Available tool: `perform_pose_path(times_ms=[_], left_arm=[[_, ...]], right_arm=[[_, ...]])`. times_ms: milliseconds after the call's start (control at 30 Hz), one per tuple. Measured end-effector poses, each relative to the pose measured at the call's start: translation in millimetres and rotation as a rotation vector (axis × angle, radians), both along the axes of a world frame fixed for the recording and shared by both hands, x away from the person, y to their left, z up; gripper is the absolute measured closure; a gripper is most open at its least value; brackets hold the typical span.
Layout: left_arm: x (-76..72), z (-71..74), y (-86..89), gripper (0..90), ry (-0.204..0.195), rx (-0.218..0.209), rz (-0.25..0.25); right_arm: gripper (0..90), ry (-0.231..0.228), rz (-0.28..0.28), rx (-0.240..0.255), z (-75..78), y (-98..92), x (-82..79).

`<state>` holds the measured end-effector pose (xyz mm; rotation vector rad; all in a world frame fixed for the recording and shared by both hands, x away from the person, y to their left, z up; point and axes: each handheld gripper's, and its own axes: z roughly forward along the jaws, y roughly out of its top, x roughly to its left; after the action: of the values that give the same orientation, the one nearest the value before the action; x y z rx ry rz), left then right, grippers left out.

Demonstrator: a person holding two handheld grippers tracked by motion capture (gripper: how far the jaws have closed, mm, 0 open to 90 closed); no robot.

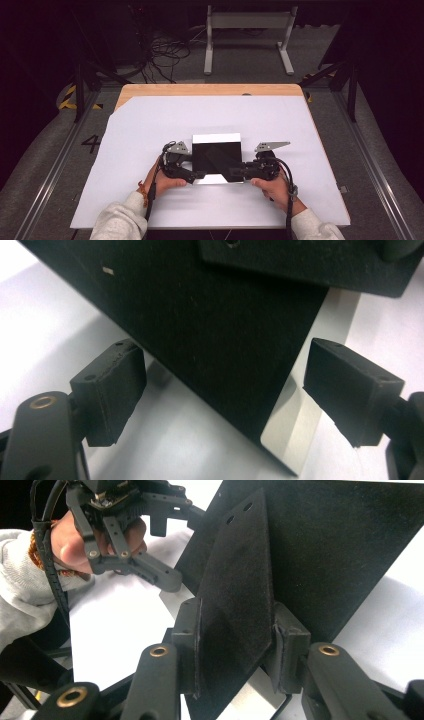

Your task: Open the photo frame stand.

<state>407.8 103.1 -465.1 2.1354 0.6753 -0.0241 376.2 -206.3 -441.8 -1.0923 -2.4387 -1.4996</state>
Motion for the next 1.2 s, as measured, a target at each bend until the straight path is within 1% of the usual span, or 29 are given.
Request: perform_pose_path(times_ms=[67,167,200,233,367,400,433,533,667,800,833,867,900,967,1033,1100,1200], left_arm=[[0.9,1.8,-0.3,20.0,-0.001,-0.019,0.006],[2.4,2.3,2.2,27.1,-0.014,-0.018,0.003],[2.6,2.6,4.2,32.0,-0.017,-0.021,0.009],[2.6,2.6,4.2,34.0,-0.017,-0.021,0.009],[1.4,5.0,5.9,37.0,-0.034,-0.023,0.020],[0.8,5.8,6.5,38.5,-0.036,-0.025,0.020],[0.9,7.1,7.9,40.2,-0.049,-0.024,0.014],[0.2,9.3,10.1,44.6,-0.063,-0.035,0.023],[-1.0,11.6,10.4,46.2,-0.076,-0.036,0.034],[-2.9,17.4,15.4,52.0,-0.110,-0.049,0.035],[-3.9,18.2,15.8,53.7,-0.110,-0.053,0.038],[-4.4,19.9,17.1,54.8,-0.123,-0.052,0.036],[-5.2,20.7,17.7,55.8,-0.125,-0.052,0.037],[-6.6,22.5,19.5,57.5,-0.145,-0.053,0.036],[-7.9,22.9,20.2,58.7,-0.145,-0.060,0.032],[-7.7,22.7,20.0,58.8,-0.146,-0.058,0.031],[-5.8,21.1,18.6,56.6,-0.141,-0.059,0.027]], right_arm=[[63.8,-0.007,0.006,-0.002,1.2,0.3,-0.9],[64.2,-0.015,0.012,-0.008,2.0,0.1,-2.0],[64.3,-0.016,0.013,-0.009,2.1,-0.1,-2.3],[64.3,-0.016,0.013,-0.009,2.1,-0.1,-2.3],[64.3,-0.015,0.011,-0.017,1.8,-0.2,-2.4],[64.3,-0.013,0.008,-0.019,1.6,-0.3,-2.5],[64.3,-0.013,0.009,-0.022,1.5,-0.5,-2.7],[64.5,-0.014,0.006,-0.029,0.9,-0.4,-3.0],[65.2,-0.020,0.007,-0.034,1.7,0.0,-3.4],[68.1,-0.028,0.009,-0.035,3.0,0.3,-4.2],[68.9,-0.030,0.010,-0.036,3.4,0.6,-4.5],[69.4,-0.032,0.010,-0.038,3.6,0.9,-4.8],[70.1,-0.032,0.011,-0.040,4.0,1.2,-5.2],[70.7,-0.036,0.015,-0.047,4.7,2.1,-6.1],[71.1,-0.045,0.016,-0.060,5.4,3.1,-7.9],[71.3,-0.047,0.019,-0.063,5.5,3.1,-8.4],[71.3,-0.051,0.021,-0.069,5.5,3.4,-8.7]])
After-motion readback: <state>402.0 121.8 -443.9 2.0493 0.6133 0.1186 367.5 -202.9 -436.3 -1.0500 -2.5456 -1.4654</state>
